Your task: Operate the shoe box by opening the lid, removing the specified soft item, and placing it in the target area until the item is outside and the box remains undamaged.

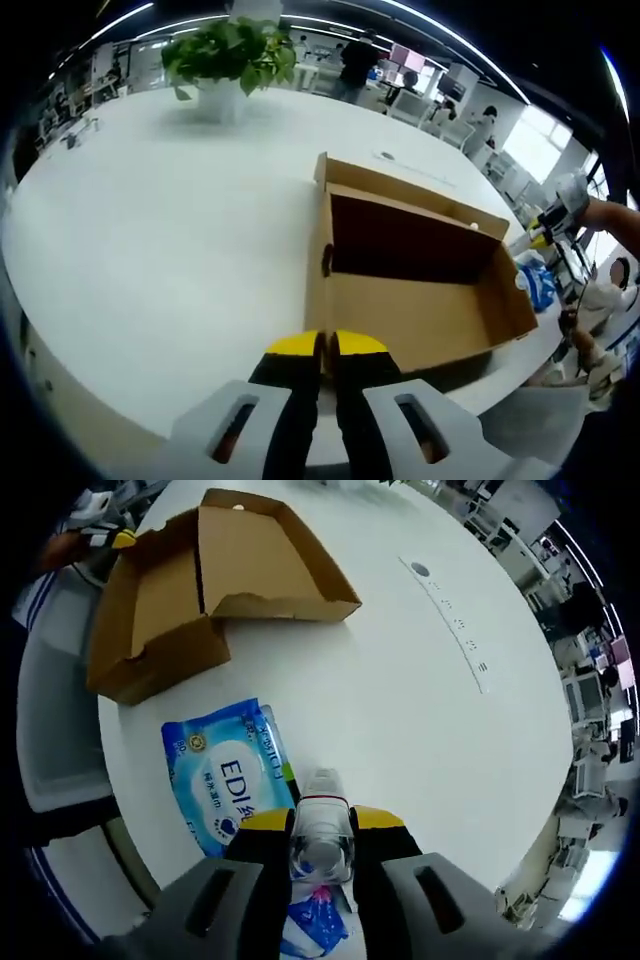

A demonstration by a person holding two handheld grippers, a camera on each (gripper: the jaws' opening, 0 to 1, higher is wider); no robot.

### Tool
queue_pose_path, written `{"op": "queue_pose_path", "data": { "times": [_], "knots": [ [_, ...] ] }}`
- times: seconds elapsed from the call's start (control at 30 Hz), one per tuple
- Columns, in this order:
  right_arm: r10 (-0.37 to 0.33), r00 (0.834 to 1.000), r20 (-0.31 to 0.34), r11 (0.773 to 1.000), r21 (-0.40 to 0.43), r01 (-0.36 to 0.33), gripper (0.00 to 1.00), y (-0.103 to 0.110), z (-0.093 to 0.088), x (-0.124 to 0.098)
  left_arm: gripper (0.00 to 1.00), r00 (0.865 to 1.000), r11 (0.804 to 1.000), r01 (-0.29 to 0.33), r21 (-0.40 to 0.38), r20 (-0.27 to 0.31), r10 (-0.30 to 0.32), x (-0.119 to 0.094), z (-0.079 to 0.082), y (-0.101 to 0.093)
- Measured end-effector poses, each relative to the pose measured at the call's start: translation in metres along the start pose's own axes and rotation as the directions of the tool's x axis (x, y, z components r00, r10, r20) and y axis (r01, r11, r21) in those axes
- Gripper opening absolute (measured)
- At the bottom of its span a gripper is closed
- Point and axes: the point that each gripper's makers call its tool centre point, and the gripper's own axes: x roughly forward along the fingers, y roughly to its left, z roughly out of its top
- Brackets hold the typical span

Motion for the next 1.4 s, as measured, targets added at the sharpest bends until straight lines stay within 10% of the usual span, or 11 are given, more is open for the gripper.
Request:
{"op": "queue_pose_path", "data": {
  "times": [1.4],
  "knots": [
    [0.154,0.982,-0.111,0.962,-0.208,-0.175,0.2,0.003,0.015,0.019,0.01,1.0,1.0,-0.01,-0.003,-0.005,0.01,0.0,0.004,-0.001]
  ]
}}
